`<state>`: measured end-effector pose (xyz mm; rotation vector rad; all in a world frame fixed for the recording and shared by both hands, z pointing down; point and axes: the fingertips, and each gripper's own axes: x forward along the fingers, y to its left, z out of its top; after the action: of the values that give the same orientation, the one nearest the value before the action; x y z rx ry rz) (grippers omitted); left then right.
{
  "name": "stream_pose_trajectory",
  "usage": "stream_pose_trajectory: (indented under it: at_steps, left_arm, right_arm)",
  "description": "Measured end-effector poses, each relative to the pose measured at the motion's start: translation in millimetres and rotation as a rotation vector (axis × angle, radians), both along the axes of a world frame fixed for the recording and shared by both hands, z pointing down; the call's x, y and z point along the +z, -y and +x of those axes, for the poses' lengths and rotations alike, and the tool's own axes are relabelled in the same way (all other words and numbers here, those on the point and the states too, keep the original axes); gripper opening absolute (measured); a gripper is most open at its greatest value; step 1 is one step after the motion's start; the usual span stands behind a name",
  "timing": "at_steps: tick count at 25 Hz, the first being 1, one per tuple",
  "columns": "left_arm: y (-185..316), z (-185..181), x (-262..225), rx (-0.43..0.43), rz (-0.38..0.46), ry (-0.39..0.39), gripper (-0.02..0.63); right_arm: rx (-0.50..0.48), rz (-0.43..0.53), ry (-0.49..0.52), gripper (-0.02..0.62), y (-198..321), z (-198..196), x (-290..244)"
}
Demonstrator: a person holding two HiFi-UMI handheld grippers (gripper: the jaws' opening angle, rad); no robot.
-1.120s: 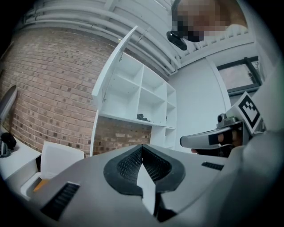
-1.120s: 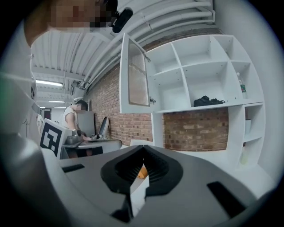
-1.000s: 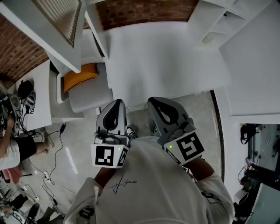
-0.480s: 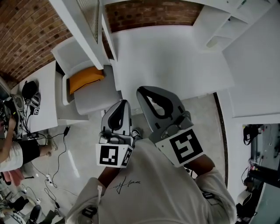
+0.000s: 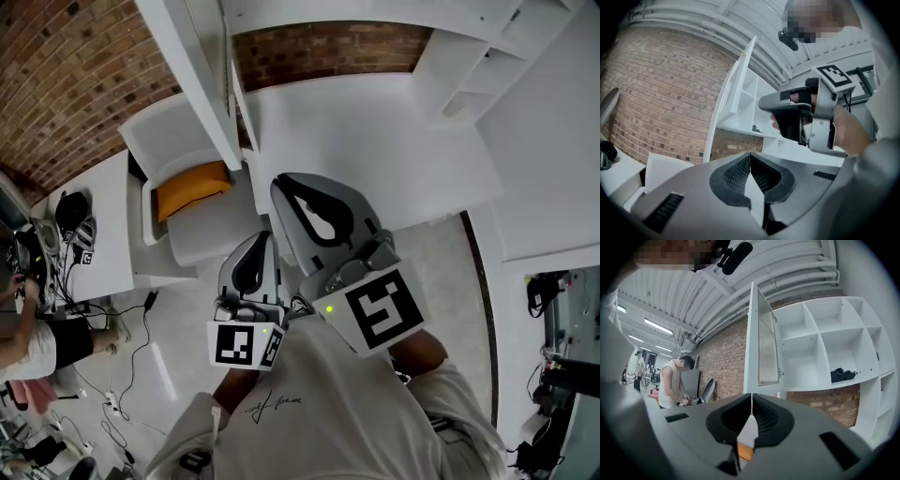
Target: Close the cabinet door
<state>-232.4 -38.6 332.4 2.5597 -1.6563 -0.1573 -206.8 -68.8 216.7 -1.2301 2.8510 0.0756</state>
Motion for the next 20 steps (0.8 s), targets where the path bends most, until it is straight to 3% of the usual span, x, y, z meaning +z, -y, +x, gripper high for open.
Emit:
stream_pose_trajectory:
  at_steps: [8, 11, 20]
  left_arm:
    - [4.6, -3.3, -3.5, 0.002, 0.008, 0.000, 0.016]
    - [2.7, -5.9, -5.5, -0.008, 0.014, 0.001, 0.016]
    - [-5.8, -8.4, -4.6, 0.021, 0.012, -0.008, 0.015]
  right_arm:
    - [0.008, 0.027, 0.027, 0.031, 19.6, -2.6, -20.8]
    - [-0.009, 0.031, 0.028, 0.074, 20.1, -12.9, -26.8]
    - [0.007, 0.023, 0.043, 0.112, 26.0, -39.1, -30.1]
